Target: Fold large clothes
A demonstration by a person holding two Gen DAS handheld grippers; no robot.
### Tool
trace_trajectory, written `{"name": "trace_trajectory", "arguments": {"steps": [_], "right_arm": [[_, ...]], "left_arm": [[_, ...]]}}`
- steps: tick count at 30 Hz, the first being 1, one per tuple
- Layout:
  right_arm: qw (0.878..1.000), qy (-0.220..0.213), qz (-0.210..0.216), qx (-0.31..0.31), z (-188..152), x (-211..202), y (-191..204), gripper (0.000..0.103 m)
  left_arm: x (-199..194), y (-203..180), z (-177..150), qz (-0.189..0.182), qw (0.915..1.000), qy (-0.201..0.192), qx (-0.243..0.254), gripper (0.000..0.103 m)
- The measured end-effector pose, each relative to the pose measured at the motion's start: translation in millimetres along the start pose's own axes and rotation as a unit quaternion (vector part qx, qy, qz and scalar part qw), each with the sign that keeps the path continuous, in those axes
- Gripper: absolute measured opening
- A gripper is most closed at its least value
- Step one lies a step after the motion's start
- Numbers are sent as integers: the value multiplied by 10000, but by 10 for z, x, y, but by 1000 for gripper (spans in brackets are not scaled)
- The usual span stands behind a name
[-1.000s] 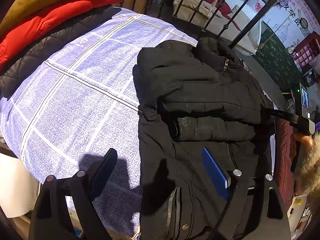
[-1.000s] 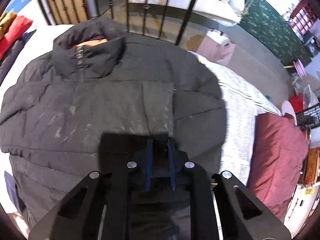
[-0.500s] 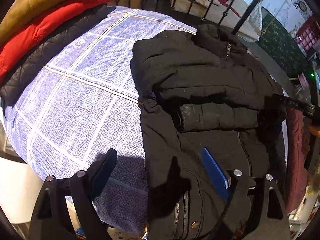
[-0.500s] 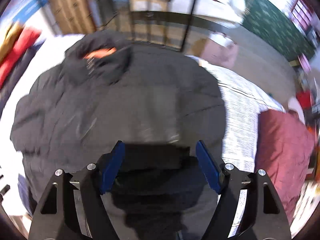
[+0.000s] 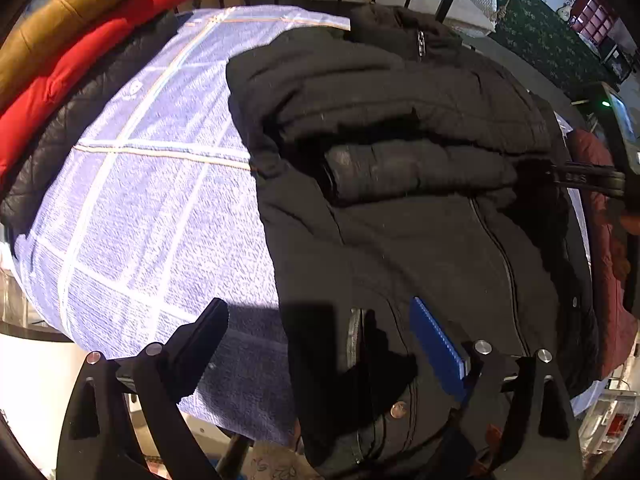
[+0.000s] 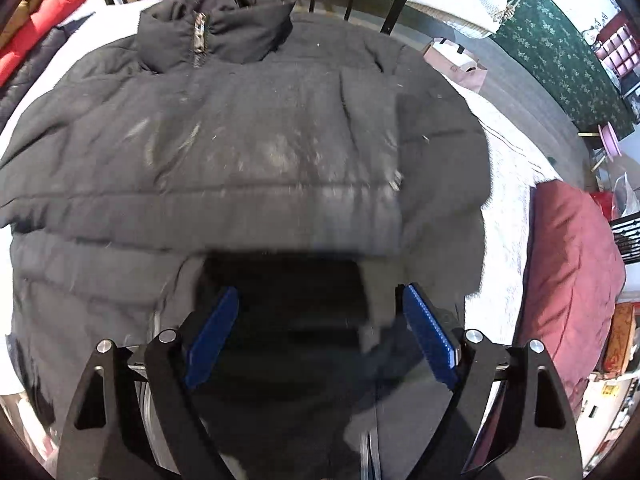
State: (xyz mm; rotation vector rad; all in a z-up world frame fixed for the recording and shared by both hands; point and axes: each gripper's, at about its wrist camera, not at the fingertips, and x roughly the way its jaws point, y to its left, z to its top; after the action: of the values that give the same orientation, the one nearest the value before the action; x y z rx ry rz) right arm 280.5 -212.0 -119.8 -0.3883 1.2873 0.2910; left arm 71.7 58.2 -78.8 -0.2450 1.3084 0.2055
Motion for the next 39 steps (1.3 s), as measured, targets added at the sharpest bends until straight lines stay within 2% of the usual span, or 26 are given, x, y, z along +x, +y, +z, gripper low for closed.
{"name": "trace_trajectory", "arguments": {"steps": [4,8,12,16,20,24,28,31,34,36,39], "right_arm": [[9994,139,263,199,-382,-79,-243,84],[9971,376,296,599,-847,-76,-660,84],[9902,721,519,1075,-1296,-17,-1126,84],[9855,1000,678,1192,-1700,11,-1346,84],[9806,1226,928,1219,-1974,62,-1417,84],[9736,1356,1236,1360,-2208,144,-1481,84],[9661,1408,1570,1488,-2268,176,-1527,84],[9608,1597,1860,1292,-2281,192,-1458,82],[9539,1822,2137,1060,-2326,209,-1341,71],[9518,1914,2189,977,-2433,142,-1227,69],[9513,1940,2201,946,-2468,119,-1171,67]], "left_arm": [[7,9,-121,-93,9999,85,76,90],[-75,93,-274,-171,9998,16,136,90],[-48,282,-447,-242,9994,204,-113,88],[-35,403,-631,-405,9986,260,-204,87],[45,404,-873,-637,9967,498,-40,81],[119,322,-1107,-908,9935,689,8,81],[215,193,-1332,-1061,9905,868,134,79],[303,98,-1439,-1196,9870,1051,226,76],[403,18,-1597,-1532,9795,1287,235,70],[462,-19,-1673,-1734,9744,1412,215,70],[539,-35,-1734,-1819,9723,1463,134,70]]}}
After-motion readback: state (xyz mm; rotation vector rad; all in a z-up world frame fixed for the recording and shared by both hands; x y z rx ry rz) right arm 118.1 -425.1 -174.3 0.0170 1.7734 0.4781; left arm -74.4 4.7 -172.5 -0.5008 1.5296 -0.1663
